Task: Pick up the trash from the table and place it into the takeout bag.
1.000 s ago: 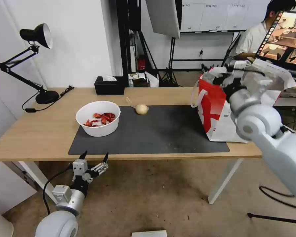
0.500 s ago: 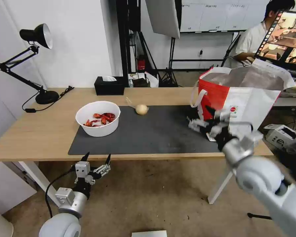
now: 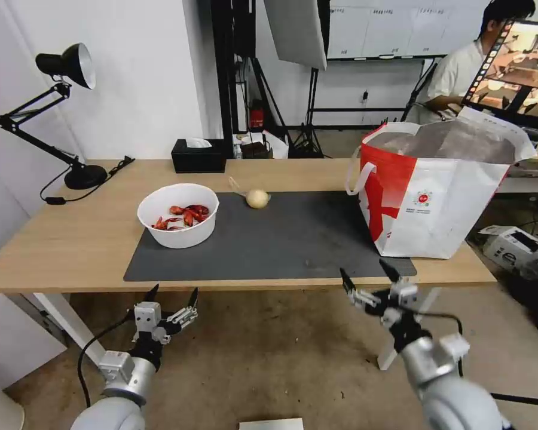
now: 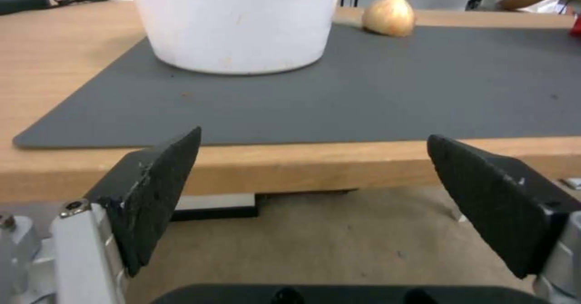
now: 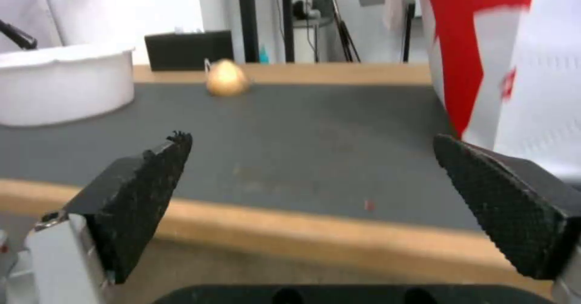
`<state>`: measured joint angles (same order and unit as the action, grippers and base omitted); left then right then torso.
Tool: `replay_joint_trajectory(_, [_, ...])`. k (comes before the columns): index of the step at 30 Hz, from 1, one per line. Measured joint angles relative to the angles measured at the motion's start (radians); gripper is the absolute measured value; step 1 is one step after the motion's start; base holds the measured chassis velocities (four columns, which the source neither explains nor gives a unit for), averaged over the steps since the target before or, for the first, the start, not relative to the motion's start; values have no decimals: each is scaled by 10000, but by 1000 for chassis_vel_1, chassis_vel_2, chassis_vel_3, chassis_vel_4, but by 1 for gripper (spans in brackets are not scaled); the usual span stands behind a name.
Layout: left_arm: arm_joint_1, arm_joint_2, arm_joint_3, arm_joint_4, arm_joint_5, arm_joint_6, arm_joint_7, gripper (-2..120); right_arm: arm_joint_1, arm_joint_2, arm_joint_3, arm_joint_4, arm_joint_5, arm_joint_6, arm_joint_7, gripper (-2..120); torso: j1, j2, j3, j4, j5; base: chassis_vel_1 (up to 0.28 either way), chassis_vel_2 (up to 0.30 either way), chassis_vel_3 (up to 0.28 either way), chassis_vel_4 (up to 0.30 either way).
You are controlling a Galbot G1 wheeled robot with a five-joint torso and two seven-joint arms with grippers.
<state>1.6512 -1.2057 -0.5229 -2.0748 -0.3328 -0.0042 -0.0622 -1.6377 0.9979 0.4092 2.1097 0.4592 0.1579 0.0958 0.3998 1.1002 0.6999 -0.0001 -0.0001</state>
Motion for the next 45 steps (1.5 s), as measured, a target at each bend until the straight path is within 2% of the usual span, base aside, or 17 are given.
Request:
replay_joint_trajectory(4, [133, -33, 12, 113, 155, -118, 0, 100, -101, 284, -178, -260, -84, 69, -44, 100, 0, 0, 1, 1, 1, 0, 0, 0, 0])
replay_joint_trajectory(34, [183, -7, -65, 107, 227, -202, 19, 100, 2, 688, -500, -559, -375, 27, -58, 100, 2, -2, 1, 1, 0, 0, 0, 0, 0])
replay_joint_trajectory(40, [168, -3, -70, 117, 229, -224, 24, 100, 533, 588, -690, -559, -108, -161, -41, 100, 2, -2, 1, -1, 2, 0, 0, 0, 0])
replay_joint_trajectory(43, [127, -3, -74, 140, 230, -227, 25, 100, 1253, 363, -935, -614, 256, -383, -31, 100, 2, -2, 1, -1, 0, 0, 0, 0, 0])
replay_joint_trajectory(45, [111, -2, -71, 142, 233, -228, 27, 100, 2471, 151, -1282, -842, 842, -675, -27, 100, 2, -2, 2, 3, 1, 0, 0, 0, 0])
